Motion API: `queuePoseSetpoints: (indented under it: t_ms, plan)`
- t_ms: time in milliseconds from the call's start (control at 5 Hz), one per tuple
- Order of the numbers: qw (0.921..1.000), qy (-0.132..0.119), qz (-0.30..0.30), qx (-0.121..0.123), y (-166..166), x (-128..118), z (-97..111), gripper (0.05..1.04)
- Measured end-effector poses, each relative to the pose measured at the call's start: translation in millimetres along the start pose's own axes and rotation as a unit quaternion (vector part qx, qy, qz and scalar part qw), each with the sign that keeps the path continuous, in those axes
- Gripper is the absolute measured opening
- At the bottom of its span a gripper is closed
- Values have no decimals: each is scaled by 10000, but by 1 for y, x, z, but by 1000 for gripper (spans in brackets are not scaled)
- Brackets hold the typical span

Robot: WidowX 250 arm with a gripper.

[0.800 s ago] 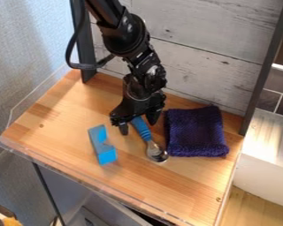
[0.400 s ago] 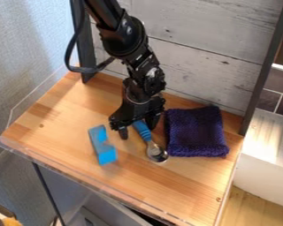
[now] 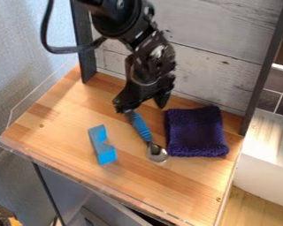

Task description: Move the purple cloth toward the middle left side of the table

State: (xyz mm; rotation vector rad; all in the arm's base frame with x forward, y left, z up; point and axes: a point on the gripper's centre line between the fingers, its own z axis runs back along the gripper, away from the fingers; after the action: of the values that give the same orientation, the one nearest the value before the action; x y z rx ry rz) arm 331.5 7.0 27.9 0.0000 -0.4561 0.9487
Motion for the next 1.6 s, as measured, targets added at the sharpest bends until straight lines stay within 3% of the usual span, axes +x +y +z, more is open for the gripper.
queuePoseSetpoints:
  t_ms: [200, 400, 800, 1200, 1600]
  plan:
    - [9998, 167, 56, -86, -29, -12, 8, 999]
    - [9978, 498, 357, 241, -52, -30, -4, 999]
    - [9876, 1128, 1011, 419, -82, -62, -37, 999]
    - [9835, 1352, 1083, 521, -87, -63, -64, 1001]
    - [9839, 1213, 1133, 669, -75, -49, -74, 1001]
